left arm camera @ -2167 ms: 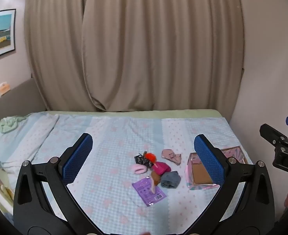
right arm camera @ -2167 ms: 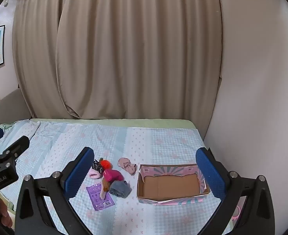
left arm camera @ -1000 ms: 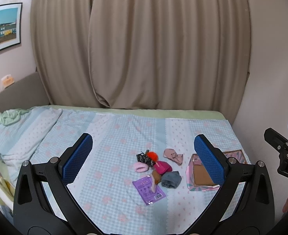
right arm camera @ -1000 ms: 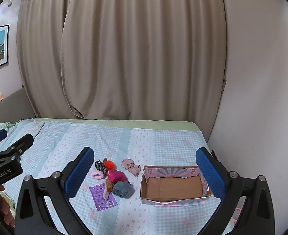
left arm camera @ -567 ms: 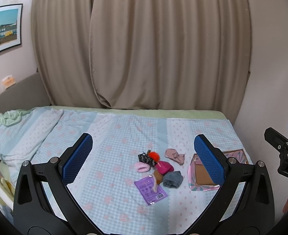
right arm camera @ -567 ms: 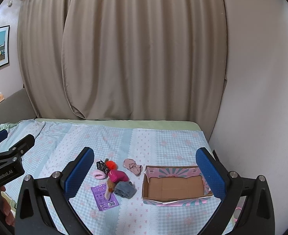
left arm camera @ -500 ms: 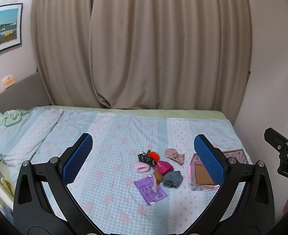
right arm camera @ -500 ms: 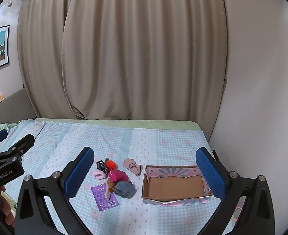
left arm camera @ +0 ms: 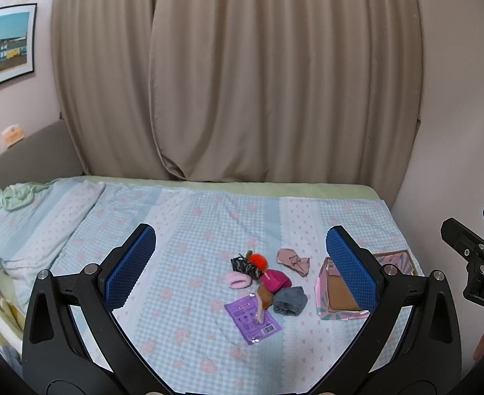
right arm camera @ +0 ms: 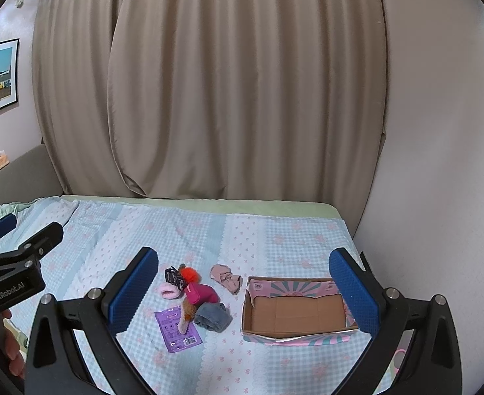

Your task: Organize soft objects

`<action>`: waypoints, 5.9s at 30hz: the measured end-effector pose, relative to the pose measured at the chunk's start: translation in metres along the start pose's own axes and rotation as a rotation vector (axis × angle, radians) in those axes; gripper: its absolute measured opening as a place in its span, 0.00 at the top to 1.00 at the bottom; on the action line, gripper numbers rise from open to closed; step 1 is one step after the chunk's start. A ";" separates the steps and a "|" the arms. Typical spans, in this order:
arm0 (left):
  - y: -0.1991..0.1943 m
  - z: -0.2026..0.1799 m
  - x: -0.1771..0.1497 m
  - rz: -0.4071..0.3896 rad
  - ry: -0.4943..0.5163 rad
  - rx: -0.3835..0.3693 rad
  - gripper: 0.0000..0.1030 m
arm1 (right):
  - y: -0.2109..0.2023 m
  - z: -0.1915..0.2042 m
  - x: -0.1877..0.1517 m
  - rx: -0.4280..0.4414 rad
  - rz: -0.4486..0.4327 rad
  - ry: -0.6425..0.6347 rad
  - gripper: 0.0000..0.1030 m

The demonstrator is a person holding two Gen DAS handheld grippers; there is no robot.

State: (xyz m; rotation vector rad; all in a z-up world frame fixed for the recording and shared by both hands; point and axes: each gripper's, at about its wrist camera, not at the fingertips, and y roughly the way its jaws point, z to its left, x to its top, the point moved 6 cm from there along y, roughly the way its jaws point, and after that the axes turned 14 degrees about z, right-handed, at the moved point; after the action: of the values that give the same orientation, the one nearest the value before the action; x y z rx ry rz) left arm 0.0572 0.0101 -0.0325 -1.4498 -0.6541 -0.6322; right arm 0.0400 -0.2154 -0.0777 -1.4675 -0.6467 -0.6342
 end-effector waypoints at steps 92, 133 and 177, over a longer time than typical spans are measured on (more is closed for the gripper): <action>0.521 0.031 -0.162 0.499 0.199 -0.371 0.01 | 0.417 0.064 -0.188 -0.097 0.337 0.577 0.05; 0.422 0.032 -0.119 0.421 0.199 -0.381 0.74 | 0.345 0.064 -0.142 -0.040 0.292 0.555 0.58; 0.273 -0.286 -0.075 0.503 0.141 -0.363 0.74 | 0.248 -0.229 -0.071 -0.033 0.438 0.237 0.58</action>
State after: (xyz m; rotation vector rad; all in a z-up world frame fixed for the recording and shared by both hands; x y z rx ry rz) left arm 0.2133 -0.2686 -0.2776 -1.8023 -0.0484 -0.4609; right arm 0.1750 -0.4426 -0.2994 -1.4754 -0.1213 -0.4651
